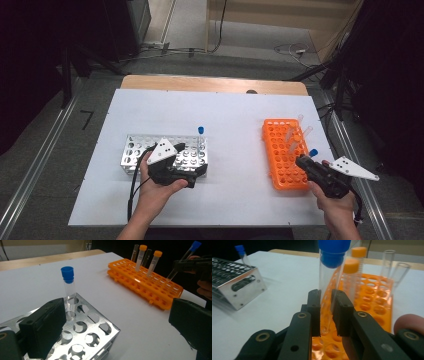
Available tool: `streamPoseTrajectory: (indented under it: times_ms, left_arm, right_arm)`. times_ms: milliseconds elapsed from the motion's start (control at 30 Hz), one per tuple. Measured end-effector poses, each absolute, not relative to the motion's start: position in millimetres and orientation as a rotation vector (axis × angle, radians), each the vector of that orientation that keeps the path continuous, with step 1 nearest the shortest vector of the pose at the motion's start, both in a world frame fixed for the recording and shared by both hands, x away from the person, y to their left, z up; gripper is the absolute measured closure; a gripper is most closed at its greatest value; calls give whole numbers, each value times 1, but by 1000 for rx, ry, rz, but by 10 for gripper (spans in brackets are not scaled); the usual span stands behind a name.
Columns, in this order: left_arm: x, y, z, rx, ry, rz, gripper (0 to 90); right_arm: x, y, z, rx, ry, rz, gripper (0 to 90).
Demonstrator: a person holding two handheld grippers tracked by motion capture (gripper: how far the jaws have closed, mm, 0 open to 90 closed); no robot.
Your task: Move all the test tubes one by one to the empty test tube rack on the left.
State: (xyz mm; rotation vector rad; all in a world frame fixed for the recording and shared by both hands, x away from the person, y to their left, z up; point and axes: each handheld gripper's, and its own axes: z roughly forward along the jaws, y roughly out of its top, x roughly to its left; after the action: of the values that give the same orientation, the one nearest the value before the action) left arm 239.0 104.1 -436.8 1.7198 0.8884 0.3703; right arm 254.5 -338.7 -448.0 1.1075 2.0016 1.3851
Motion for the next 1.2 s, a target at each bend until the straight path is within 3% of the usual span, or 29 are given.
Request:
streamPoseTrajectory:
  times_ms: [733,1200]
  left_arm:
    - [232,66,-437,1749,787,282,60]
    - [229,43,-439,1757,719,202,192]
  right_arm:
    - [234,-260,-455,918,2219,1434,753]
    - [227,-237,-459,856,2289,1439,753]
